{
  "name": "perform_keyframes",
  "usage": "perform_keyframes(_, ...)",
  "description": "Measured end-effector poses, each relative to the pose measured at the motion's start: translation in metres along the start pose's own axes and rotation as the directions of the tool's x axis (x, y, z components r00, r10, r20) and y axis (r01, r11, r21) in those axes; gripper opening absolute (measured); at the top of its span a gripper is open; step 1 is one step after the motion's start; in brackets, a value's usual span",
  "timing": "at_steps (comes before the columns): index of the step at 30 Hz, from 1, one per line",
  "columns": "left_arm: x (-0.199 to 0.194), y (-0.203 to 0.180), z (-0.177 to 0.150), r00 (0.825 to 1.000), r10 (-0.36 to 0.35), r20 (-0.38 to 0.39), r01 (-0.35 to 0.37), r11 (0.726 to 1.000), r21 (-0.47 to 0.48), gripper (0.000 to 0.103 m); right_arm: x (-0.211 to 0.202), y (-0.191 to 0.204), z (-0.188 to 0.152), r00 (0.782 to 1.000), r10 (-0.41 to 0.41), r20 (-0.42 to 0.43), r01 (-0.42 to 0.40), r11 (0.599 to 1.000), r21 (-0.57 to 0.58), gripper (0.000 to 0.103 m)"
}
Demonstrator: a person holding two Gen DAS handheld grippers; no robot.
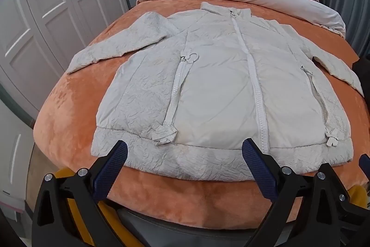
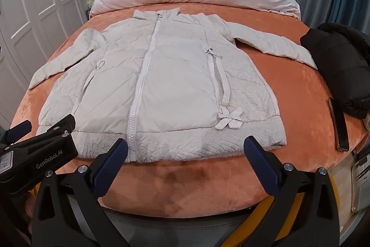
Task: Fold large clothes
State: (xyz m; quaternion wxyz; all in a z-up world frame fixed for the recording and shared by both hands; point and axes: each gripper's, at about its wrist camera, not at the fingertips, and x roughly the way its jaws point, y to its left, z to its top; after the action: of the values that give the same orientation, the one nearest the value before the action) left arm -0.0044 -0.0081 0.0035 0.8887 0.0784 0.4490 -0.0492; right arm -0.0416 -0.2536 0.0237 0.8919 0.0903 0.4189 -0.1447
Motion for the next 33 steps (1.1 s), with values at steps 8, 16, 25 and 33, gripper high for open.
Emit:
perform_keyframes(8, -0.003, -0.003, 0.003, 1.000, 0.002, 0.002, -0.002, 1.000, 0.002, 0.097, -0.001, 0.012, -0.001, 1.000, -0.002, 0.003, 0.002, 1.000, -0.004, 0.098)
perform_keyframes(16, -0.002, -0.008, 0.007, 1.000, 0.002, 0.002, -0.002, 1.000, 0.010, 0.097, -0.003, 0.010, 0.004, 1.000, -0.005, 0.005, 0.005, 1.000, 0.003, 0.098)
perform_keyframes(25, -0.001, -0.008, 0.007, 1.000, 0.001, 0.002, -0.001, 1.000, 0.011, 0.096, -0.002, 0.008, 0.004, 1.000, -0.008, 0.000, 0.008, 1.000, 0.005, 0.098)
perform_keyframes(33, 0.004, -0.008, 0.006, 1.000, 0.002, -0.006, -0.002, 1.000, 0.008, 0.095, 0.001, 0.009, 0.004, 1.000, -0.010, -0.008, 0.010, 1.000, 0.005, 0.098)
